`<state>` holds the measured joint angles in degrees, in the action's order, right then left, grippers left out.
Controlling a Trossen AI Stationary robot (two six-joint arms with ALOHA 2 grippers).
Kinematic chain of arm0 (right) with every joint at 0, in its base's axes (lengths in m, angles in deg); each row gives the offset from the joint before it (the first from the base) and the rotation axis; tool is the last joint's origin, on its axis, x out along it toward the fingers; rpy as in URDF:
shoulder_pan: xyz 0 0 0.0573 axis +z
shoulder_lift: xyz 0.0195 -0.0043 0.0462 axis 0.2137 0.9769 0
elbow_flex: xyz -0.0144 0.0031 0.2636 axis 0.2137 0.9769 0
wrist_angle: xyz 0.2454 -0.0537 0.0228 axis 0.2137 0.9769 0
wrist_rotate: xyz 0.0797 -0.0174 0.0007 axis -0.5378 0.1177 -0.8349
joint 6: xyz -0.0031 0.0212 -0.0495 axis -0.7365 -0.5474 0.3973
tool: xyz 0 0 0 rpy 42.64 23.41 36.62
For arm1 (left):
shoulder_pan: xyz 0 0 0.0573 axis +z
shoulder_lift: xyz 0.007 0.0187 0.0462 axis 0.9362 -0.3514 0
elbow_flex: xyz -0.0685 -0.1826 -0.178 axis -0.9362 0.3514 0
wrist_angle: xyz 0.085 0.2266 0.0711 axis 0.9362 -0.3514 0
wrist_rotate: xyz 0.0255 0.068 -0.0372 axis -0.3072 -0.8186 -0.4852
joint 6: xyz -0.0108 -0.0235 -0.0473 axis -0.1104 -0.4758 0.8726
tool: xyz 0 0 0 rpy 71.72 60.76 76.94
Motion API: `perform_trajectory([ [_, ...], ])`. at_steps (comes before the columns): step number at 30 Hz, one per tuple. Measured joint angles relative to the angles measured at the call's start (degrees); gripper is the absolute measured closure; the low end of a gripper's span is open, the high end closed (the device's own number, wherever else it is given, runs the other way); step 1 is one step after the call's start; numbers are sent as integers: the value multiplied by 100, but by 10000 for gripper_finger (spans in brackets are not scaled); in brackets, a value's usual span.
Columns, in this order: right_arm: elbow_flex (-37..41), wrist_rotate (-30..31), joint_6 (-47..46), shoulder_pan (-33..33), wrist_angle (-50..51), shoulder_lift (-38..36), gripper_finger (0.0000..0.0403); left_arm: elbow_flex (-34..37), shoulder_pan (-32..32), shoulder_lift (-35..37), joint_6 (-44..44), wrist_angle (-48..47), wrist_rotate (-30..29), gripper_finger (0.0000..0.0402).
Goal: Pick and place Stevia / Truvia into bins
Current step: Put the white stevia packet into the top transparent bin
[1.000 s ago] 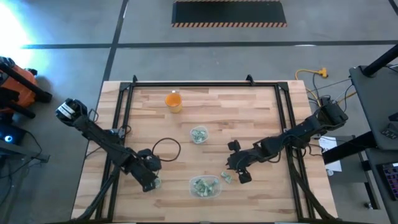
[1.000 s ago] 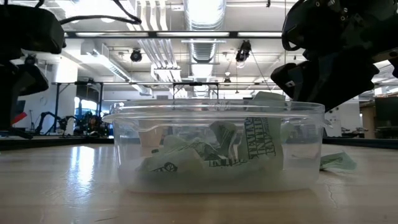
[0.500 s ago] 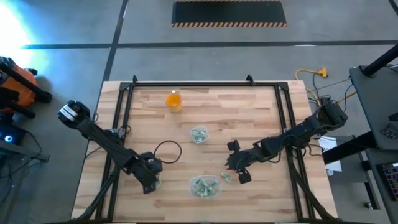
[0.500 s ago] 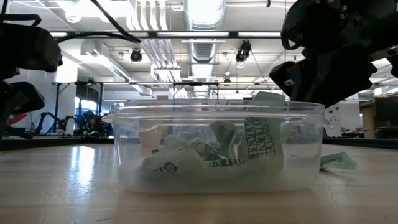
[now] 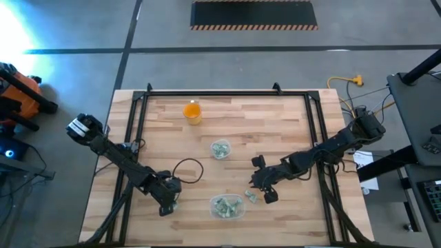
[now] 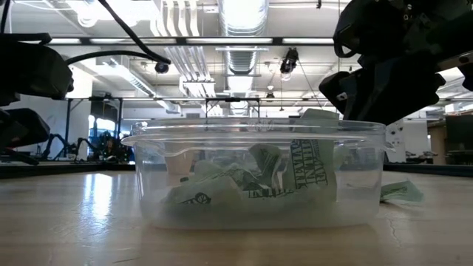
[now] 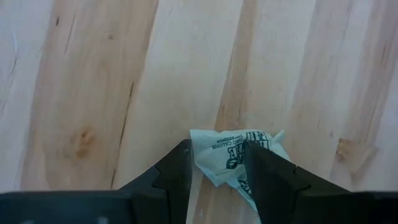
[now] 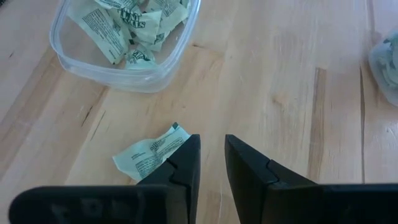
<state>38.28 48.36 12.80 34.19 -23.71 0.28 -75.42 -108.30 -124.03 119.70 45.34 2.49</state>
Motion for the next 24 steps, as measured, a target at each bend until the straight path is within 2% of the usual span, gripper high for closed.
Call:
perform_trajectory([
  [3,0,0,0,0,0,0,337,0,0,-2,-68,8,38,295],
  [9,0,0,12,-1,0,0,341,0,-4,-9,-240,30,168,380],
  [11,0,1,33,0,0,0,343,0,0,-9,-245,26,167,395],
  [17,0,2,55,0,-4,0,342,-41,59,-4,-336,0,98,392],
  [24,0,12,77,-1,-29,0,344,-439,226,48,-1144,10,-398,391],
])
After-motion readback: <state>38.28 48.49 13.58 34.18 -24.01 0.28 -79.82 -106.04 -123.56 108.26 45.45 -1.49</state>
